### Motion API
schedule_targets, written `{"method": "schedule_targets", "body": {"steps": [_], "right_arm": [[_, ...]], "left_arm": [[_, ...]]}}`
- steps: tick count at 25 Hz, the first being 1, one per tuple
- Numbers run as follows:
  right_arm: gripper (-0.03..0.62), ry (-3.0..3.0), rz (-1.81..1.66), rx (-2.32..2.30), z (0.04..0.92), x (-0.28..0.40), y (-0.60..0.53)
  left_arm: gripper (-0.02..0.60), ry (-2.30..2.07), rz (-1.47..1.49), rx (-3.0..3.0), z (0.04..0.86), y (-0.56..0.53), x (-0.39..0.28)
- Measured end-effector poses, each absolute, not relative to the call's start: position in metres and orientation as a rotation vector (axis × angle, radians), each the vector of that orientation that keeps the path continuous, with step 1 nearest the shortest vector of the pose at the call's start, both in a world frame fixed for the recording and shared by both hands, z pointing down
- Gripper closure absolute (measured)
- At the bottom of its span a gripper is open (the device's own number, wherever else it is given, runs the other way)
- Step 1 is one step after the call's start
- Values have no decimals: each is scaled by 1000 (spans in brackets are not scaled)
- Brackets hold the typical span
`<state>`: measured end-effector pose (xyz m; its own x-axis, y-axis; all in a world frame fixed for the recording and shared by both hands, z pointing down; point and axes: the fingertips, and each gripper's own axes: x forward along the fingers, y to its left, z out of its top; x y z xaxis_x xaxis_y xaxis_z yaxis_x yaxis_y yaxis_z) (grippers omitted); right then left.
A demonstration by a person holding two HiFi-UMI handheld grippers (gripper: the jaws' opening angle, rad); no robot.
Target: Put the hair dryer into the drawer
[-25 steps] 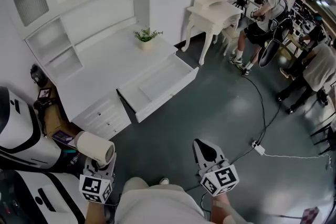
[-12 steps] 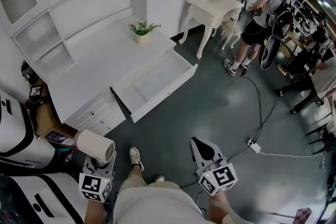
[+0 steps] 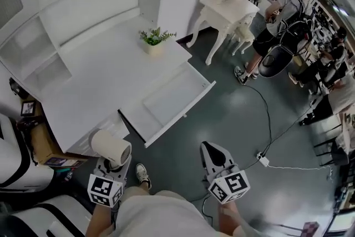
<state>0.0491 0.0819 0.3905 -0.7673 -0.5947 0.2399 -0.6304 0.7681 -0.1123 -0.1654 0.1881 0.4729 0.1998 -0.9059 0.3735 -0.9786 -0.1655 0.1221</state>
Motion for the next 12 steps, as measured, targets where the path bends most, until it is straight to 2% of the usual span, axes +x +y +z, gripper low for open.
{"method": "schedule_targets", "body": {"steps": [6,12], "right_arm": [[586,-2740,272,1035,388,8,52],[586,-2667,312,1126,398,27,27]], "left_arm": [[439,-1654,343,2230,478,140,-191],[439,-1540,340,2225,497,105,-185]]}}
